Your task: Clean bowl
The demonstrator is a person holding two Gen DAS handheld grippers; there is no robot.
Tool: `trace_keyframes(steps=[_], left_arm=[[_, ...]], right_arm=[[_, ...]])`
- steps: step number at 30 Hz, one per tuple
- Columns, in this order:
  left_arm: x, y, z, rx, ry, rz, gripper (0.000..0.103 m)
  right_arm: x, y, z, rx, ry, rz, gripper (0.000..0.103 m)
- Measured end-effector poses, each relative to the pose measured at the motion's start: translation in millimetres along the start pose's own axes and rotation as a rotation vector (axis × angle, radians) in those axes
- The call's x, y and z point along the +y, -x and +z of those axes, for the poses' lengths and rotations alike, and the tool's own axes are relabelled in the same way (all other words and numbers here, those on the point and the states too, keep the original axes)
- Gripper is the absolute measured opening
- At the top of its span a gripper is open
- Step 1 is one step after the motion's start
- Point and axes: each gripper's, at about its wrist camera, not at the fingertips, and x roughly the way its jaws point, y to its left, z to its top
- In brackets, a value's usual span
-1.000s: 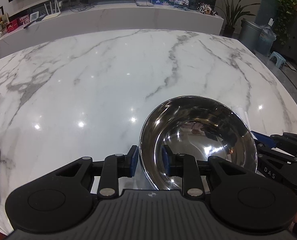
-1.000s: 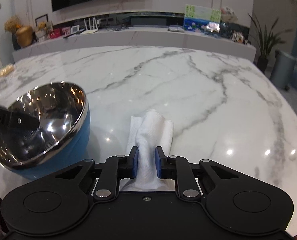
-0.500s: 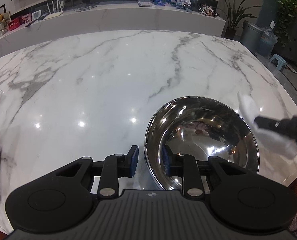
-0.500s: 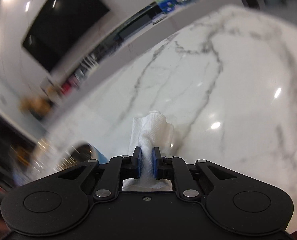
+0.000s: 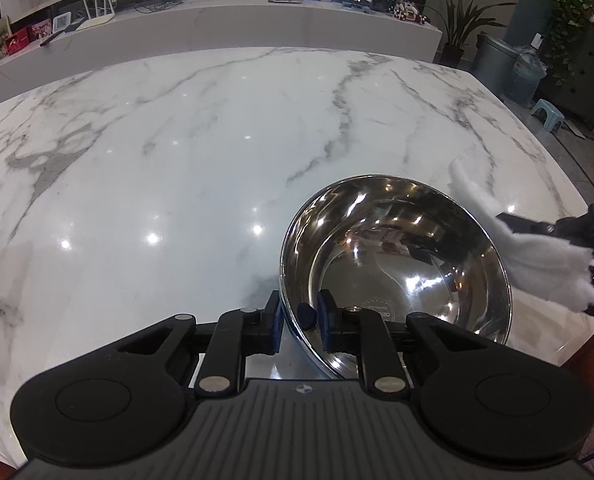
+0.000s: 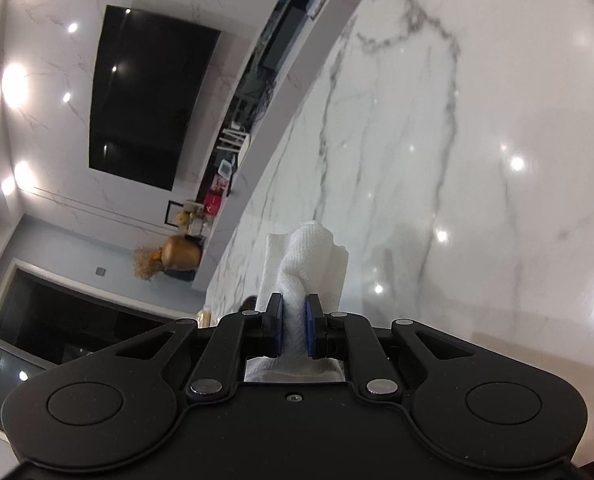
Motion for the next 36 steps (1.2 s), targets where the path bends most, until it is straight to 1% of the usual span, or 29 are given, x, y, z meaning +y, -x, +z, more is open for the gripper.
trace_keyframes(steps=[3,5,14,20,26,31,36], left_arm=[[-1,0,0,0.002,-0.002,0.001,0.016],[-1,0,0,0.002,-0.005,0.004,0.016],[-4,-1,0,0.005,-0.008,0.012,0.016],[-4,-1,-1,0.007,-0.004,0.013,0.016],[2,1,-2,0.028,0.054,-0.007,0.019],[6,3,-3,0.052,0.093,-0.032,0.020],[6,2,-1,0.059,0.080,-0.032,0.018]], right_arm=[[-2,-7,-2,0.019,-0.010,-0.014,0.010],[-5,-5,-2,0.023,-0.012,-0.030,0.010],[-8,-18,-9,0.060,0.023,-0.136,0.010],[-7,-21,-10,0.064,0.039,-0.156,0.010],[-9,-19,-12,0.063,0.030,-0.154,0.010],[-10,-20,-13,0.062,0.019,-0.150,0.010],[-18,-14,-11,0.060,-0.025,-0.128,0.010]])
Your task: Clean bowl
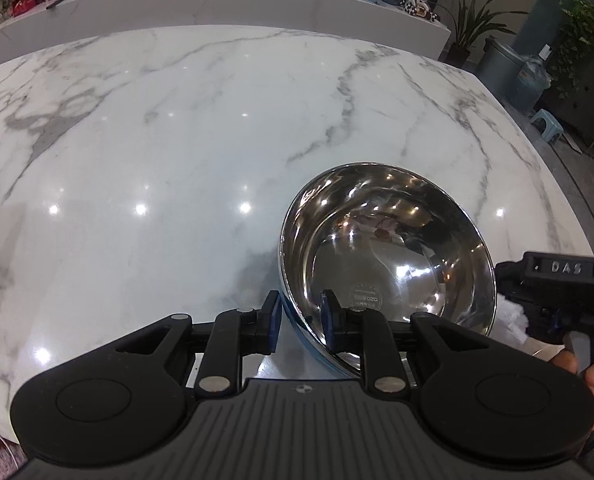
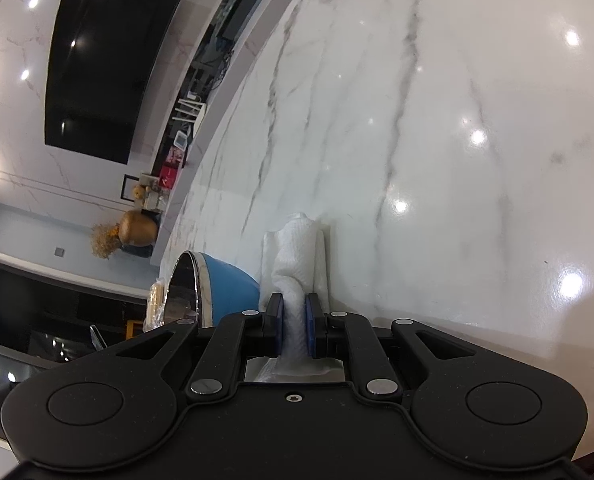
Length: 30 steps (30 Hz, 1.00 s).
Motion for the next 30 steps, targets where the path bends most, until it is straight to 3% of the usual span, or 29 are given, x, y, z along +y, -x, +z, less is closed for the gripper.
trace_keyframes(steps=[9,15,24,30], left_arm=[[-1,-6,8,-0.007,-0.003,0.013,0.013],[-2,-8,13,-0.012,-0.003,0.024,0.013],[0,-13,25,-0.025,-0.014,0.051,0.017],[6,-12,24,-0.026,0.027,0.029,0.017]], right_arm=[[11,19,19,-0.030,-0.049,0.151,0.010],[-2,19,15,-0.028,-0.100,0.159,0.010],[-5,4,11,-0.014,-0.126,0.099,0.010],[-15,-7,6,0.012,-0.165,0.086,0.010]])
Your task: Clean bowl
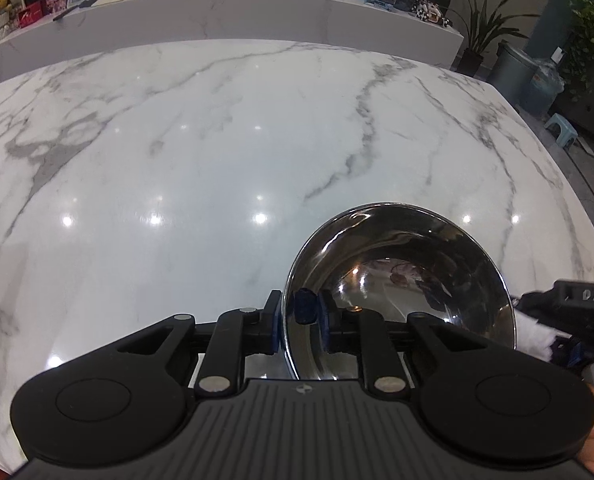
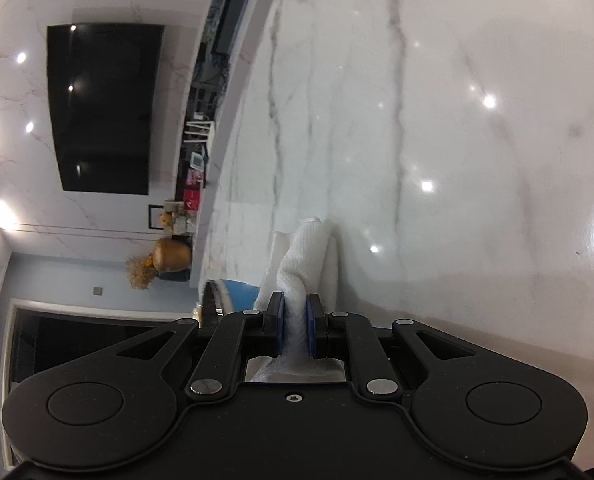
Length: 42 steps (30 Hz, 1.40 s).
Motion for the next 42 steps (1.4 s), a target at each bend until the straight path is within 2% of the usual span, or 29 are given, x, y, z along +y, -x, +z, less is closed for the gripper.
trace_keyframes(steps=[4,7,9,11,13,19,22,28,42], left_arm=[[10,2,-1,0.001,0.076,-0.044,0.022],[21,2,-3,0.043,0.176,-0.071,0.023],[24,3,-6,0.059,0.201,-0.083,0.023],[24,4,-10,0.065,0.201,-0.081,0.023],[23,6,-11,0.071,0.190,-0.084,0.023],[16,7,-11,0.068,0.139,-0.076,0.022],[13,5,-10,0.063,0.122,-0.072,0.017],[8,-1,-3,0.057,0.085,-0.047,0.015],[6,-5,4,0.048,0.067,-0.026,0.016]], right_arm=[[-4,-2,-3,0.002,-0.012,0.002,0.009],[-2,-3,-3,0.002,-0.009,-0.002,0.009],[8,-7,-6,-0.008,-0.015,-0.004,0.009],[20,-11,-9,-0.022,-0.024,-0.007,0.009],[10,-8,-12,-0.017,-0.022,-0.005,0.009],[17,-8,-7,-0.025,-0.034,0.010,0.010],[23,2,-2,-0.043,-0.039,0.068,0.010],[36,10,6,-0.041,-0.015,0.125,0.010],[9,-6,-1,-0.033,-0.062,0.018,0.010]])
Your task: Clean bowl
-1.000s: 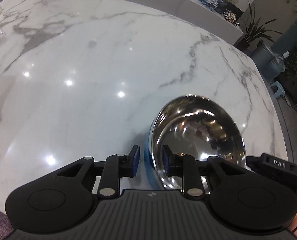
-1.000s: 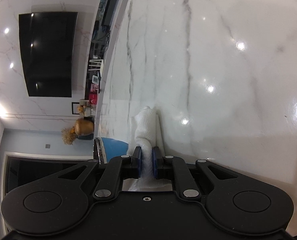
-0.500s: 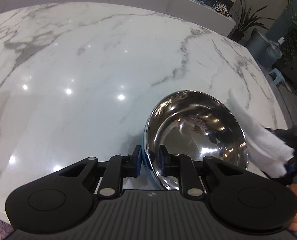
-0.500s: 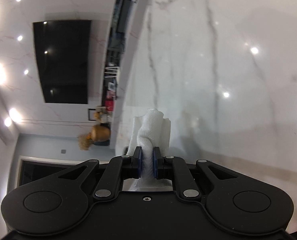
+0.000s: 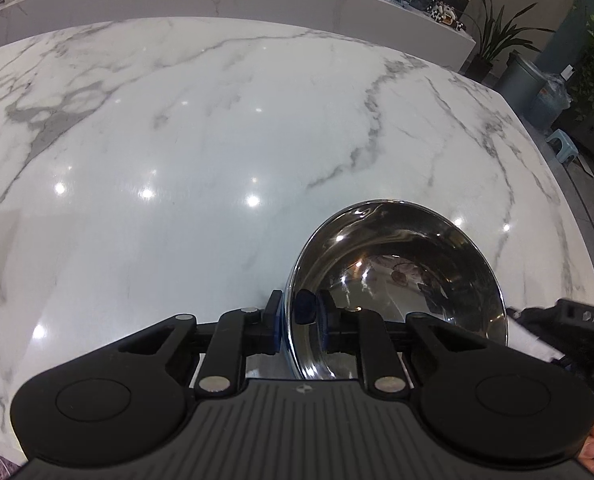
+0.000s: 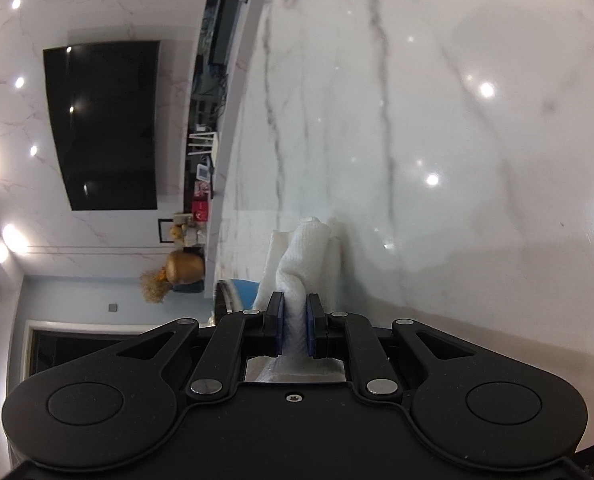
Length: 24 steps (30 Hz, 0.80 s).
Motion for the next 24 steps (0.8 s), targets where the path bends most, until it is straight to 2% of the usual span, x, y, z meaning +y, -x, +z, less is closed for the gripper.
trace_keyframes(steps=[1,4,8,13,15,16,19,24], left_arm=[[2,0,-1,-0.001,0.012,-0.001,0.016],[5,2,-2,0.011,0.048,-0.012,0.030],[9,5,-6,0.034,0.079,-0.031,0.040],[9,6,-11,0.085,0.085,-0.053,0.039],[7,7,-12,0.089,0.065,-0.052,0.034],[6,7,-12,0.090,0.055,-0.051,0.028],[6,6,-12,0.091,0.035,-0.041,0.023],[7,4,-10,0.085,0.025,-0.037,0.019]], right_arm=[[-2,0,-2,0.002,0.006,-0.006,0.010],[-5,-4,-6,0.004,0.023,-0.023,0.010],[3,-7,-11,0.000,0.096,-0.057,0.010],[10,-10,-14,-0.003,0.133,-0.083,0.010],[12,-10,-15,-0.005,0.140,-0.090,0.010],[13,-10,-15,-0.006,0.144,-0.093,0.010],[16,-9,-15,-0.011,0.156,-0.101,0.010],[20,2,-8,-0.030,0.132,-0.018,0.010]])
